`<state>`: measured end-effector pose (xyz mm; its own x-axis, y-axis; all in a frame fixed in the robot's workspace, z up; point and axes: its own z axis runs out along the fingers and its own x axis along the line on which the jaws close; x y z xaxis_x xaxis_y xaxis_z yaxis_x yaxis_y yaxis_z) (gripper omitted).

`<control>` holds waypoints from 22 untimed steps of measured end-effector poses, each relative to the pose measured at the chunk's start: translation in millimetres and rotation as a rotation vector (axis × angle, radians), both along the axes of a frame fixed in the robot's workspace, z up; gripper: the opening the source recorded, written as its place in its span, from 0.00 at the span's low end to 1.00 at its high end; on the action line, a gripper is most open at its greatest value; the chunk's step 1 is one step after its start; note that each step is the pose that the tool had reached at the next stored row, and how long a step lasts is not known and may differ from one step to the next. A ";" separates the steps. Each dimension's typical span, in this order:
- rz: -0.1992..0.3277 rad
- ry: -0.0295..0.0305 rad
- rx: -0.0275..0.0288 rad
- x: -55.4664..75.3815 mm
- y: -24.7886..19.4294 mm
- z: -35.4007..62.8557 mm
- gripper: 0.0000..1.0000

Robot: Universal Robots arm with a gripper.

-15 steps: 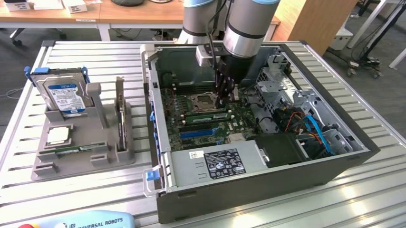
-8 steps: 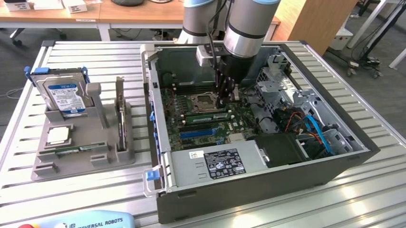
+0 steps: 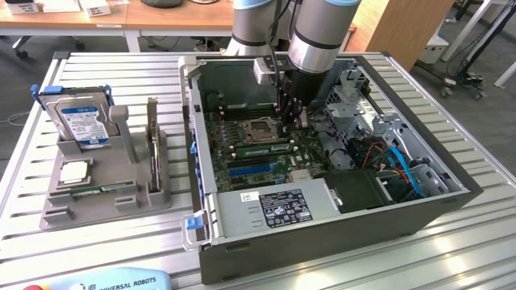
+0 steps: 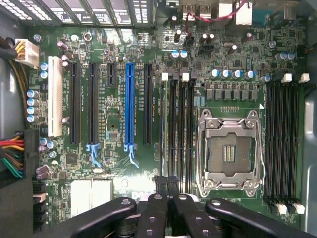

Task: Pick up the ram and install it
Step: 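Press down the ram until it locks into place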

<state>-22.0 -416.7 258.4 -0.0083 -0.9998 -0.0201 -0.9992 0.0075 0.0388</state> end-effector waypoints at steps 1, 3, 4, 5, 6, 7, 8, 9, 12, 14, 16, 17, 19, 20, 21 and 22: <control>0.000 0.0000 0.0000 1.3 0.0 0.0 0.10; 0.000 -0.0001 0.0000 3.9 0.0 0.0 0.10; 0.000 -0.0001 0.0001 5.3 0.0 0.0 0.10; 0.000 0.0000 0.0001 6.7 0.0 0.0 0.10; 0.000 -0.0001 0.0001 8.1 0.0 0.0 0.10; 0.000 -0.0001 0.0001 9.4 0.0 0.0 0.10; 0.000 0.0000 0.0001 10.8 0.0 0.0 0.10; 0.000 -0.0001 0.0001 12.1 0.0 -0.1 0.10; 0.000 0.0000 0.0000 15.8 0.0 0.0 0.10; 0.000 -0.0001 0.0001 17.9 0.0 0.0 0.10; 0.000 -0.0001 0.0001 20.1 0.0 -0.1 0.10; 0.000 0.0000 0.0001 21.1 0.0 0.0 0.10; 0.000 -0.0001 0.0002 23.1 0.0 -0.1 0.10; 0.000 -0.0001 0.0001 24.1 0.0 -0.1 0.10; 0.000 -0.0001 0.0001 25.0 0.0 0.0 0.10; 0.000 0.0000 0.0000 25.9 0.0 0.0 0.10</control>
<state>3.9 -416.7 258.4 -0.0083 -0.9998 -0.0201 -0.9992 0.0075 0.0387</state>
